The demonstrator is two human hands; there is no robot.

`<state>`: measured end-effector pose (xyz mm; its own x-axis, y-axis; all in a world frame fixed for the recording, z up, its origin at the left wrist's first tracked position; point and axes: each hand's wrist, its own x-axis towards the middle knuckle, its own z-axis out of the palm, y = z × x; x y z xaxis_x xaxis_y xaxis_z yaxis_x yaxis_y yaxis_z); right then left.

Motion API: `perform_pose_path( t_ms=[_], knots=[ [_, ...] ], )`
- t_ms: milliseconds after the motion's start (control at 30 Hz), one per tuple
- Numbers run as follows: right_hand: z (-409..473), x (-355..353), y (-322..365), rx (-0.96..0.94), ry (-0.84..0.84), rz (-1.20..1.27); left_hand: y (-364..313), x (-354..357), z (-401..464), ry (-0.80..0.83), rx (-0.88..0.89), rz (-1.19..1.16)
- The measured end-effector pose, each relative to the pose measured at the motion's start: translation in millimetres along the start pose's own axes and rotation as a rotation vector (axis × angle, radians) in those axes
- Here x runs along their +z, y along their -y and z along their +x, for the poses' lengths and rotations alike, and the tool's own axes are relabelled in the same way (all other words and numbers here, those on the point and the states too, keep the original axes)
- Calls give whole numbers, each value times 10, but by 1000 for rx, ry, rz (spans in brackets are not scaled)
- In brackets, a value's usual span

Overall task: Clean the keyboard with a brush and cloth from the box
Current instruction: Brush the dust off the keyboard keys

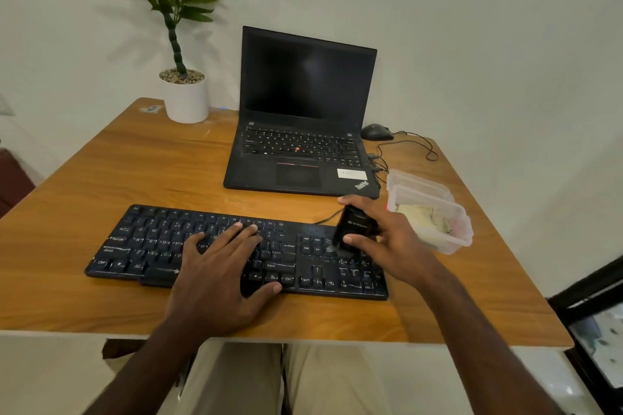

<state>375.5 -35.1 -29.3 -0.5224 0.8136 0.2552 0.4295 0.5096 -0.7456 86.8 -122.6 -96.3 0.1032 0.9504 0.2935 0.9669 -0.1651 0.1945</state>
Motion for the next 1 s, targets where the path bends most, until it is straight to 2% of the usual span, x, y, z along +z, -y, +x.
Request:
perform_pose_path(
  t_ms=[133, 233, 333, 433, 567, 700, 867, 1000],
  knots=[
    [-56, -357, -106, 51, 78, -118, 14, 3, 3, 1, -1, 3],
    [-133, -531, -120, 53, -28, -119, 11, 7, 7, 1, 0, 9],
    [-189, -375, -148, 34, -107, -97, 15, 10, 11, -4, 2, 8],
    [-240, -236, -190, 34, -65, -105, 12, 7, 7, -5, 4, 5],
    [-153, -500, -106, 100, 43, -200, -1, 7, -1, -3, 8, 4],
    [-139, -361, -68, 88, -35, -206, -2, 0, 3, -9, 11, -4],
    [-270, -471, -102, 134, -11, -206, -2, 7, 1, -18, 6, -2],
    [-318, -418, -87, 119, -146, -146, 0, 13, 13, -2, 5, 2]
  ],
)
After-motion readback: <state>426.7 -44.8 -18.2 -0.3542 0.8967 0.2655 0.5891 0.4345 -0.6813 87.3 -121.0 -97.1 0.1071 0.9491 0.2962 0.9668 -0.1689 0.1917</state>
